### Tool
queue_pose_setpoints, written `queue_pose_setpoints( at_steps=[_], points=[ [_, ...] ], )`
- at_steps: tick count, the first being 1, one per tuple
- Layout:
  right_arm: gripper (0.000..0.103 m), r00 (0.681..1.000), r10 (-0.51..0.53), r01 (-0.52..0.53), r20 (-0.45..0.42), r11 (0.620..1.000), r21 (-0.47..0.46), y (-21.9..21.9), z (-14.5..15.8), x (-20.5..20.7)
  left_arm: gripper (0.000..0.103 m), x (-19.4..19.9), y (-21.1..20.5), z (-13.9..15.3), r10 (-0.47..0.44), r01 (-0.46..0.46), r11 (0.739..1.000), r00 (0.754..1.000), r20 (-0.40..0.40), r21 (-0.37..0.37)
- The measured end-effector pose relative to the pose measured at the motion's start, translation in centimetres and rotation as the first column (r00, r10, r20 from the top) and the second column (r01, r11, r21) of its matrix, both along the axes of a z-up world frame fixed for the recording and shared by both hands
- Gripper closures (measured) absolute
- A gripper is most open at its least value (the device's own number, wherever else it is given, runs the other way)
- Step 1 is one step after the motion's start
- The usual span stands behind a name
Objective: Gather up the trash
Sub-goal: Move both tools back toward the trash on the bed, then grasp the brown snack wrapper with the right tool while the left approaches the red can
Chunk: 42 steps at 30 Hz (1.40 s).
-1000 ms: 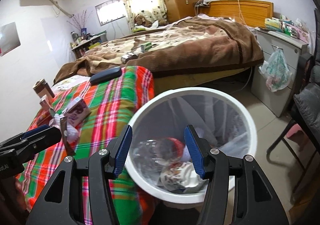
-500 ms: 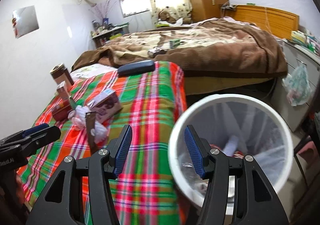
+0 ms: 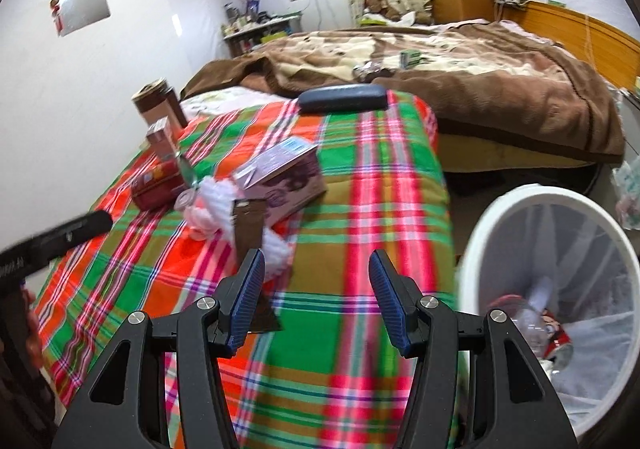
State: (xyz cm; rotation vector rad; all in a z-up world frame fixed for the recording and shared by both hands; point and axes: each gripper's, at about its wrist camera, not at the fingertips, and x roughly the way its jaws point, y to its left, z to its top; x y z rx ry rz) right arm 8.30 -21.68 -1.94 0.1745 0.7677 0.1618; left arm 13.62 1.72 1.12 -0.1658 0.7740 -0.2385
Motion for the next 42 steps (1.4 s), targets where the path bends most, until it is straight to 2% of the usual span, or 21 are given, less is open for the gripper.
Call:
queue_pose_setpoints(
  at_steps=[5,12,16,20,22,23,30,35,39,42],
  points=[
    [0.047,0.999,0.045,-0.046,-0.015,0.998,-0.039,1.9,-0.3,0.5,0.031,1.5,2.6,-0.4,0.036,-0.036,0.999,0.999,0.002,0.002],
    [0.047,0.998,0.059,-0.060,-0.015,0.996,-0.061,2.9,-0.5,0.7,0.031,4.0,4.5,-0.7,0.042,-0.042,0.998,0.999,0.001,0.048],
    [0.064,0.998,0.045,-0.047,-0.034,0.997,-0.064,3.0,-0.9,1.1,0.031,6.0,4.8,-0.9,0.020,-0.019,0.996,1.000,-0.007,0.088],
    [0.068,0.998,0.039,-0.041,-0.050,0.998,-0.048,2.8,-1.3,1.4,0.030,7.6,4.6,-1.3,-0.016,0.018,0.992,1.000,-0.022,0.126],
    [0.080,0.998,0.030,-0.033,-0.054,0.998,-0.051,2.9,-1.5,1.5,0.030,8.3,4.3,-1.6,-0.036,0.039,0.989,0.999,-0.024,0.146],
    [0.082,0.998,0.028,-0.031,-0.056,0.998,-0.051,2.9,-1.6,1.6,0.030,8.7,4.1,-1.8,-0.054,0.057,0.986,0.998,-0.028,0.154],
    [0.083,0.999,0.014,-0.016,-0.051,0.999,-0.035,2.6,-1.6,1.3,0.030,11.3,3.9,-2.6,-0.086,0.096,0.983,0.994,-0.070,0.156],
    [0.083,0.999,0.001,-0.002,-0.050,1.000,-0.023,2.2,-1.6,1.1,0.030,12.5,3.0,-2.9,-0.134,0.146,0.970,0.988,-0.077,0.194],
    [0.083,0.999,0.000,-0.001,-0.048,1.000,-0.011,2.0,-1.5,1.1,0.030,13.7,2.5,-3.6,-0.150,0.168,0.967,0.983,-0.105,0.191],
    [0.083,0.999,-0.014,0.014,-0.050,1.000,0.001,1.6,-1.6,1.2,0.030,14.0,1.8,-4.2,-0.184,0.208,0.955,0.975,-0.128,0.210]
  ],
)
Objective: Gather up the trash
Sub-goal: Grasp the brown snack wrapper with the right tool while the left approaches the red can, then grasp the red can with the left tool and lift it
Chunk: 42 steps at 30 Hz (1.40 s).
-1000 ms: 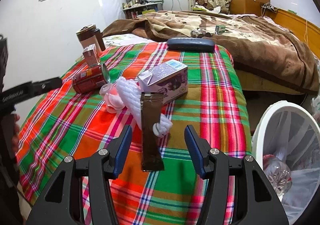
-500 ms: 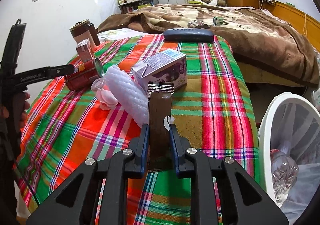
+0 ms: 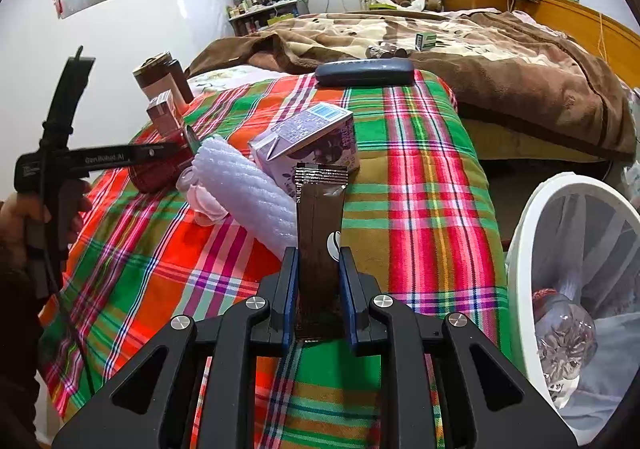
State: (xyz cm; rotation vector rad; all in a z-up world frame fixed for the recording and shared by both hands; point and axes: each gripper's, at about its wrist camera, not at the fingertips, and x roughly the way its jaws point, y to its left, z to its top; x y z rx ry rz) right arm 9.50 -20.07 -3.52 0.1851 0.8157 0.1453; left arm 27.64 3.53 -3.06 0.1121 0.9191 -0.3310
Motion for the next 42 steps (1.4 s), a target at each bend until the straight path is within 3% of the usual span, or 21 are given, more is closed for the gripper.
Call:
queue_pose_setpoints(
  at_steps=[12,21,24,42],
  points=[
    [0.083,1.000,-0.012,0.012,0.004,1.000,0.016,-0.3,-0.1,0.1,0.030,0.6,-0.2,-1.3,-0.013,0.012,0.999,0.999,-0.035,-0.046],
    [0.083,1.000,-0.010,0.010,0.011,1.000,0.024,-0.5,0.0,-0.1,0.039,0.0,-0.6,-1.4,0.001,-0.002,0.998,1.000,-0.030,-0.058],
    [0.083,1.000,-0.009,0.009,0.013,1.000,0.027,-0.5,0.0,-0.1,0.041,-0.5,-0.2,-1.3,0.021,-0.024,0.995,0.999,-0.038,-0.095],
    [0.083,0.999,0.000,-0.003,0.053,0.998,0.055,-0.7,1.0,-1.9,0.045,-7.3,1.1,-0.1,0.089,-0.089,0.981,0.996,-0.010,-0.174]
  ],
)
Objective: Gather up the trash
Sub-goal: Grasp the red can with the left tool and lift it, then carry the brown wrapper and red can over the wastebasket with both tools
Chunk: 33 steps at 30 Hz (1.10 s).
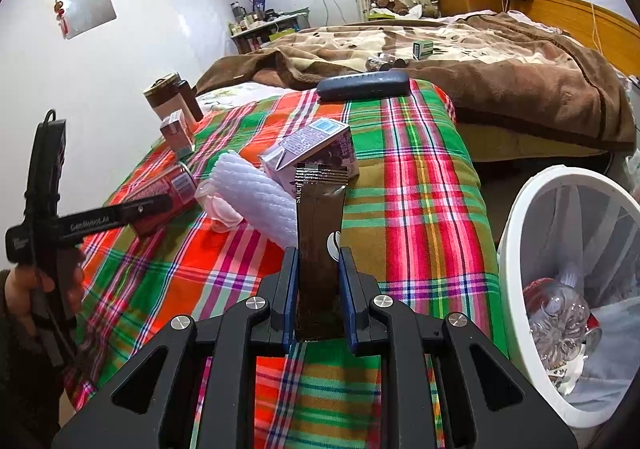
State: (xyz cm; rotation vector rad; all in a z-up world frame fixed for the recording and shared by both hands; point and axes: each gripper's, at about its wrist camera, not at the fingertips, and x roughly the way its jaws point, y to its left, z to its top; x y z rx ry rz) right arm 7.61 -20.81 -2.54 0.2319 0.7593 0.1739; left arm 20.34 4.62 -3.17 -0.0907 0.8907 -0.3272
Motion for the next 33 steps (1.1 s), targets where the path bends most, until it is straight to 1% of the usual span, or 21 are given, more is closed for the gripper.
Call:
queue_pose_setpoints(
  at_steps=[9,14,19,23,33],
  points=[
    [0.083,1.000,0.010,-0.010,0.017,1.000,0.022,-0.1,0.4,-1.0,0.046,-3.4,0.3,0.5,0.016,-0.015,0.999,1.000,0.021,-0.044],
    [0.083,0.999,0.011,-0.011,0.030,1.000,0.029,-0.3,0.8,-1.5,0.047,-5.2,-0.4,1.7,0.011,-0.008,0.999,0.998,0.058,-0.045],
    [0.083,0.999,0.009,-0.010,0.042,0.999,0.032,-0.7,1.1,-2.0,0.048,-6.0,-0.7,1.5,0.012,-0.009,0.999,0.999,0.051,-0.041],
    [0.083,0.999,0.004,-0.006,0.047,0.999,0.039,-0.9,1.2,-2.3,0.048,-6.4,-0.8,1.8,0.024,-0.020,0.998,0.998,0.054,-0.059],
    [0.083,0.997,-0.013,0.009,0.077,0.999,0.046,-1.8,1.9,-3.4,0.050,-8.0,-2.1,3.6,0.000,0.007,0.998,0.995,0.102,-0.063]
  ],
)
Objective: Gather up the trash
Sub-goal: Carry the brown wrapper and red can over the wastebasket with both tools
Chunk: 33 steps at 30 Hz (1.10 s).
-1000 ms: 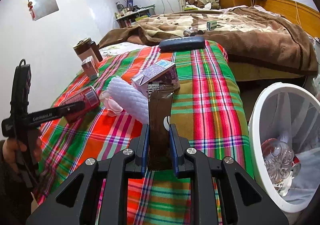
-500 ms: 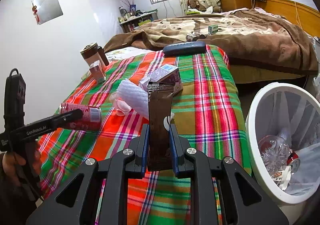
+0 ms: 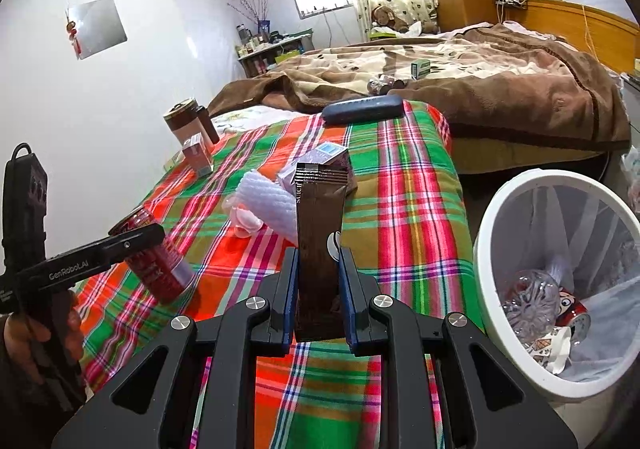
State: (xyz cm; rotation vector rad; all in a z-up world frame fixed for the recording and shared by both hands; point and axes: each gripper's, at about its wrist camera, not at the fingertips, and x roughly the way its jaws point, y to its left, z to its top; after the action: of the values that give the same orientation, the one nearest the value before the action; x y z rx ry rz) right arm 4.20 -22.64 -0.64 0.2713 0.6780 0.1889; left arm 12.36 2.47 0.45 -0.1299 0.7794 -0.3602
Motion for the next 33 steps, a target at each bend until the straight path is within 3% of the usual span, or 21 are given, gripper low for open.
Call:
queue_pose_setpoints(
  at_steps=[9,21,33],
  points=[
    [0.083,1.000,-0.021,0.021,0.020,1.000,0.005,-1.3,0.6,-0.9,0.050,-1.6,-2.2,1.8,-0.043,0.042,0.999,0.998,0.044,0.014],
    [0.083,0.993,-0.111,0.111,0.041,0.994,-0.002,-5.6,1.4,-2.4,0.050,-2.4,-8.6,3.2,-0.157,0.156,0.988,0.985,0.068,0.017],
    [0.083,0.971,-0.239,0.240,0.030,0.971,-0.009,-10.6,1.2,-3.5,0.050,-2.3,-18.2,4.2,-0.324,0.325,0.946,0.943,0.080,-0.005]
  ],
)
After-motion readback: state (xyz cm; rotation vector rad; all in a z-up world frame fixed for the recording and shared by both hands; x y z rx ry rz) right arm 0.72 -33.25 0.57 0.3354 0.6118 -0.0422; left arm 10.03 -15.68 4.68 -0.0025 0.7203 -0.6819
